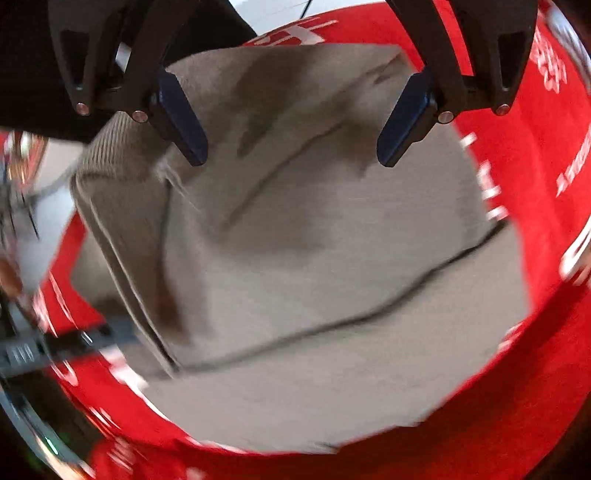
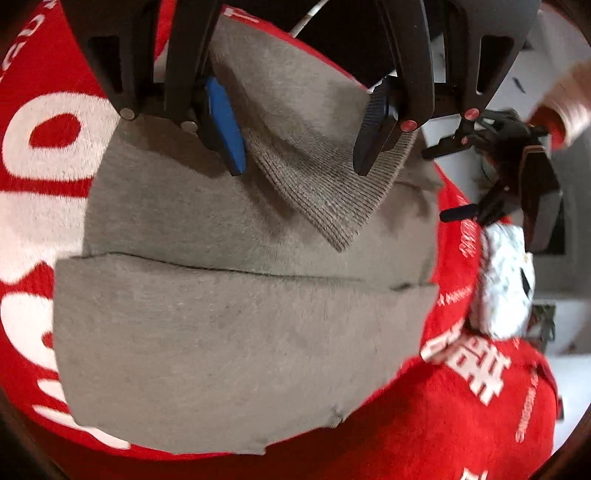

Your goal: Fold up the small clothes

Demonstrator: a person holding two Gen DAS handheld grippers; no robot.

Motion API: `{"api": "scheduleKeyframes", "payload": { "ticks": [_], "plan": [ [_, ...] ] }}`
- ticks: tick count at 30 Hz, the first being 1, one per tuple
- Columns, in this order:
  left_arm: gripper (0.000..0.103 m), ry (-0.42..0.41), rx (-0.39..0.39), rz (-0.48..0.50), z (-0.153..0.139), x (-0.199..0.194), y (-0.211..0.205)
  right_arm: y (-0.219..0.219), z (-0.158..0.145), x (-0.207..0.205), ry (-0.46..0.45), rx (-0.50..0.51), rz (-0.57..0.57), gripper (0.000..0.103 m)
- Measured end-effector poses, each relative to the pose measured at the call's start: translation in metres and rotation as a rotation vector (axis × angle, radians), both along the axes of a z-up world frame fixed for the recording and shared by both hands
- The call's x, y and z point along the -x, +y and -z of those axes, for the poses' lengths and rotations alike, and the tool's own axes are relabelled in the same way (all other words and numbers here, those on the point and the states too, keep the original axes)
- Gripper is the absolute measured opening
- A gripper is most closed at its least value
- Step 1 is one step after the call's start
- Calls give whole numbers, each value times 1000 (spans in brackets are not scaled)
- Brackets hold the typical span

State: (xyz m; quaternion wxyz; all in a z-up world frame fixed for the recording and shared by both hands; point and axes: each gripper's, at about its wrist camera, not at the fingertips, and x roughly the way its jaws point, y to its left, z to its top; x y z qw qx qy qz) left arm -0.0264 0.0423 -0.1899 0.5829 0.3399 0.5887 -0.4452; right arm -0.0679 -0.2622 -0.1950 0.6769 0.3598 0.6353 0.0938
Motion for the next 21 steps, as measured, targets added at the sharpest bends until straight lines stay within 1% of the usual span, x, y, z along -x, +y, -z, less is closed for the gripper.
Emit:
{"api": "scheduleKeyframes", "payload": {
  "ticks": [1,2,3,4,5,6,7,8,9,10,11,16,19,20,21],
  "plan": [
    [93,25,1,33,4,5,0,6,-3,-2,-7,41,-17,65],
    [93,46,0,60,9,8,-2,8,-3,-2,-6,56,-18,65],
    [90,63,-2,83,13,11,-4,9,-4,0,-3,65,-16,65],
    [79,86,-4,113,18,14,-7,11,-3,0,2,76,-13,65],
    [71,97,-9,127,20,16,-8,13,-1,0,9,87,-11,65],
    [69,101,-10,139,22,17,-9,15,1,-1,16,98,-10,65],
    [54,104,3,151,21,17,-9,18,4,-2,29,110,-13,65],
    [29,113,7,151,19,15,-9,22,7,-3,43,124,-23,60],
    [18,130,5,140,19,11,-9,24,7,-3,50,138,-34,53],
    [9,168,10,112,19,4,-6,29,8,-3,59,159,-50,29],
    [9,211,25,69,17,-4,-1,32,6,-3,63,169,-56,7],
    [8,226,77,-62,-4,-27,23,32,-17,6,41,237,-25,7],
    [8,224,137,-159,-26,-42,35,24,-38,10,8,251,14,7],
    [8,222,168,-197,-37,-50,39,24,-38,10,8,251,14,7],
    [8,218,193,-225,-46,-58,43,16,-57,9,-28,269,40,7]
  ]
}}
